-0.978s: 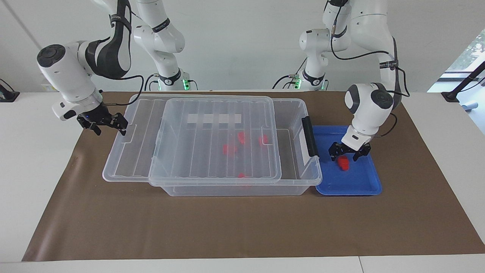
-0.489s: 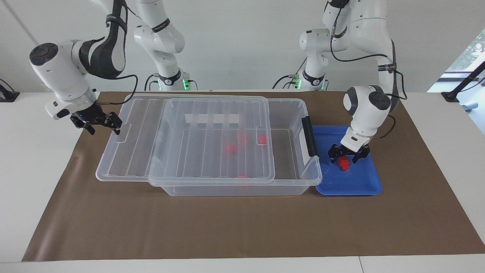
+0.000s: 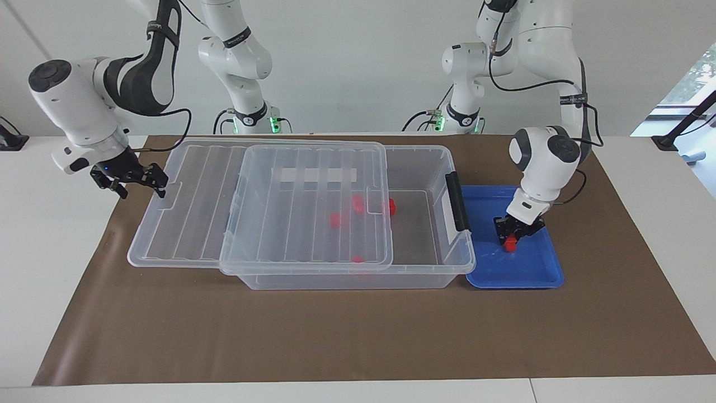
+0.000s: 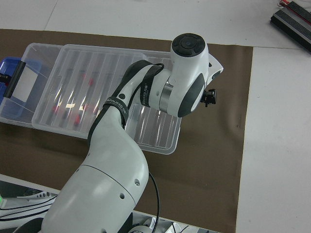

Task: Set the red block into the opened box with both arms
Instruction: 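Grasp the red block with the left gripper while the right gripper slides the lid, then carry the red block into the open box and release it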

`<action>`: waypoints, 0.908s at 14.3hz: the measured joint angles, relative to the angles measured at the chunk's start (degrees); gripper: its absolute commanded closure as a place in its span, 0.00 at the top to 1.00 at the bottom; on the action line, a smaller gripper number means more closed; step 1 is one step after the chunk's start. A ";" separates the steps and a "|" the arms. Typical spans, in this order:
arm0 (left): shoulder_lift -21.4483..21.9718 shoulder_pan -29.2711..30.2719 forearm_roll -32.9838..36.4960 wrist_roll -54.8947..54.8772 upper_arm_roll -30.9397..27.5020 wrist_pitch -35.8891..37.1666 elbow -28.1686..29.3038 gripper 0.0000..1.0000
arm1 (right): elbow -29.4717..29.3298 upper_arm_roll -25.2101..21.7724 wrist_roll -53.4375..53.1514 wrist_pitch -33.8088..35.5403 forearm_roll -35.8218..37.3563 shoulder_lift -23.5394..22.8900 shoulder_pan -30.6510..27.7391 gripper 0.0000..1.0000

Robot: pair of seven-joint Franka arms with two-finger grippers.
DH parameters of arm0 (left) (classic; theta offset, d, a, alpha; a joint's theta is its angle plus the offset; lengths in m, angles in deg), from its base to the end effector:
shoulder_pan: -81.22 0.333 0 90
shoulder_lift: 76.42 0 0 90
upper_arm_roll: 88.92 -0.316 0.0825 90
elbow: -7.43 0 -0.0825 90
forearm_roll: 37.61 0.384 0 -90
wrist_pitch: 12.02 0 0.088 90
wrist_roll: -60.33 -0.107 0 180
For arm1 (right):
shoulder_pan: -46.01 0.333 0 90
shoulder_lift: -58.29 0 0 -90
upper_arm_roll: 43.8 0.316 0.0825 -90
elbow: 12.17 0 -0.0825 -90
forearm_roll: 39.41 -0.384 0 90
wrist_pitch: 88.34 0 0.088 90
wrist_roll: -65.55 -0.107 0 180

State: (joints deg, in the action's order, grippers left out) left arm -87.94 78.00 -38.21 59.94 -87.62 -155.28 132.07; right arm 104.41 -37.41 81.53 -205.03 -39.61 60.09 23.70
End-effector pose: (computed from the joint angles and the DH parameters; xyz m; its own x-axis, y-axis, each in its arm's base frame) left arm 0.5682 -0.0447 0.3111 0.9894 -0.0756 0.1237 -0.0776 -0.9969 0.0109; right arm 0.5265 -0.1495 0.4613 0.9995 -0.0003 0.0318 -0.0006 -1.0000 0.0094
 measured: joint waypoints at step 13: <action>9.70 -8.10 0.00 8.22 1.88 30.91 -20.10 0.00 | -15.59 0.60 -0.66 17.68 0.11 0.43 3.16 1.00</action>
State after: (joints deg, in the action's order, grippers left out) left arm -78.24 69.90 -38.21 68.17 -85.74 -124.38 111.97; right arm 88.81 -36.81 80.87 -187.34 -39.51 60.51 26.86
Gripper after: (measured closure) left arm 0.656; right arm 0.000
